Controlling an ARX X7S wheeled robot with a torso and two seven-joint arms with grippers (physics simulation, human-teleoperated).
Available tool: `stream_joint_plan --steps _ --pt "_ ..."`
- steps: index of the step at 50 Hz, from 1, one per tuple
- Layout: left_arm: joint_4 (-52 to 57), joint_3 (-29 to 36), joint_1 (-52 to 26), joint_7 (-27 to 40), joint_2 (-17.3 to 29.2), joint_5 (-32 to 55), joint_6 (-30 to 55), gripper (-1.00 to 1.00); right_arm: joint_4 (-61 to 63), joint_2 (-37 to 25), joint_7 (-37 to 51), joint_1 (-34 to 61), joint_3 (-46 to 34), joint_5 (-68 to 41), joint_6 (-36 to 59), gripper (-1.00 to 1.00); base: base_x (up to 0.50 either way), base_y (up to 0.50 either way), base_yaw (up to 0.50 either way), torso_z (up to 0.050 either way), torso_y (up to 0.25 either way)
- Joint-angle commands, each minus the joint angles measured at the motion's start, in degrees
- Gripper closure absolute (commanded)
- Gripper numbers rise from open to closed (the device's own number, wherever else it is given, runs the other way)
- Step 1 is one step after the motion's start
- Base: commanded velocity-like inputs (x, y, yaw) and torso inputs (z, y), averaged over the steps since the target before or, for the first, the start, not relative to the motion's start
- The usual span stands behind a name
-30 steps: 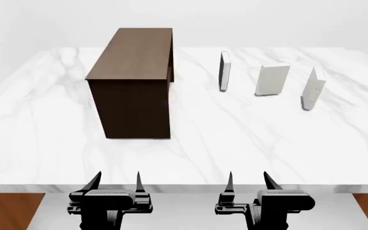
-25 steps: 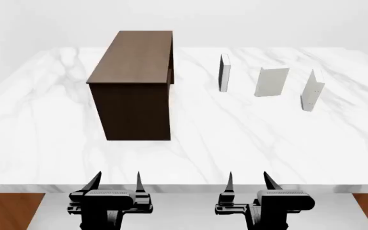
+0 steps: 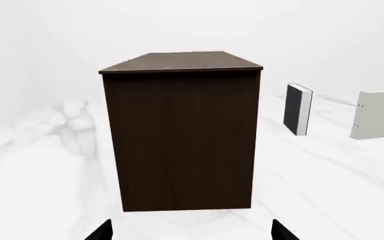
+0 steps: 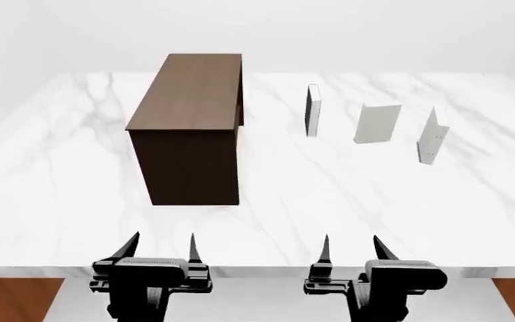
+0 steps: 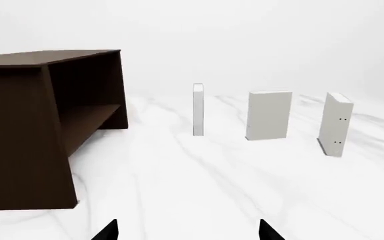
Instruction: Pick up the book on the right and place it under the cabinet shelf.
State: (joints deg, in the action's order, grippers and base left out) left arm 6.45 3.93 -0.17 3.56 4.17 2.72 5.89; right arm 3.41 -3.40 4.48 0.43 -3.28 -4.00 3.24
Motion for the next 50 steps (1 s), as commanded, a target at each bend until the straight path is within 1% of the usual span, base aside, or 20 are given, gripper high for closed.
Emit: stream_joint_plan --steps 1,5,9,13,18,22,27,32,40,50 --pt "16.2 -0.6 -4.0 0.9 3.7 1.8 18.0 -1.0 11.5 -2.0 2.5 3.3 1.0 -3.4 13.6 -1.0 0.0 0.0 0.0 0.05 0.0" --pt "24.0 -2.5 -9.9 0.3 6.1 4.0 31.2 -1.0 18.9 -3.6 3.4 8.1 1.9 -5.3 24.3 -1.0 0.0 0.0 0.0 0.05 0.0" --pt "28.7 -4.2 -16.0 -0.8 8.2 6.3 42.1 -1.0 24.6 -4.9 3.8 14.1 3.2 -7.9 33.6 -1.0 0.0 0.0 0.0 0.05 0.0" --pt "31.6 -6.7 -24.8 -2.1 10.1 9.3 53.7 -1.0 28.3 -7.7 4.2 23.6 4.6 -9.6 43.9 -1.0 0.0 0.0 0.0 0.05 0.0" --pt "31.6 -7.0 -34.2 -3.5 13.3 10.9 62.0 -1.0 28.3 -10.4 3.5 33.8 6.8 -11.8 52.2 -1.0 0.0 0.0 0.0 0.05 0.0" --pt "29.1 -7.1 -43.2 -4.9 15.2 12.2 68.1 -1.0 23.8 -13.0 2.7 43.1 7.6 -12.3 56.5 -1.0 0.0 0.0 0.0 0.05 0.0" --pt "24.5 -4.9 -52.4 -6.4 17.8 12.7 71.5 -1.0 16.3 -15.4 1.6 52.2 6.1 -11.5 57.5 -1.0 0.0 0.0 0.0 0.05 0.0" --pt "18.2 -1.9 -60.4 -7.7 19.4 12.5 72.1 -1.0 8.6 -16.8 0.6 58.8 4.6 -10.5 56.1 -1.0 0.0 0.0 0.0 0.05 0.0" --pt "8.1 0.1 -70.1 -9.0 18.4 12.7 72.0 -1.0 -5.4 -17.5 -2.7 66.6 0.6 -9.2 51.6 -1.0 0.0 0.0 0.0 0.05 0.0" --pt "-6.5 4.6 -77.9 -9.0 16.8 10.2 65.9 -1.0 -18.3 -16.1 -3.8 73.0 -1.8 -7.6 47.1 -1.0 0.0 0.0 0.0 0.05 0.0"
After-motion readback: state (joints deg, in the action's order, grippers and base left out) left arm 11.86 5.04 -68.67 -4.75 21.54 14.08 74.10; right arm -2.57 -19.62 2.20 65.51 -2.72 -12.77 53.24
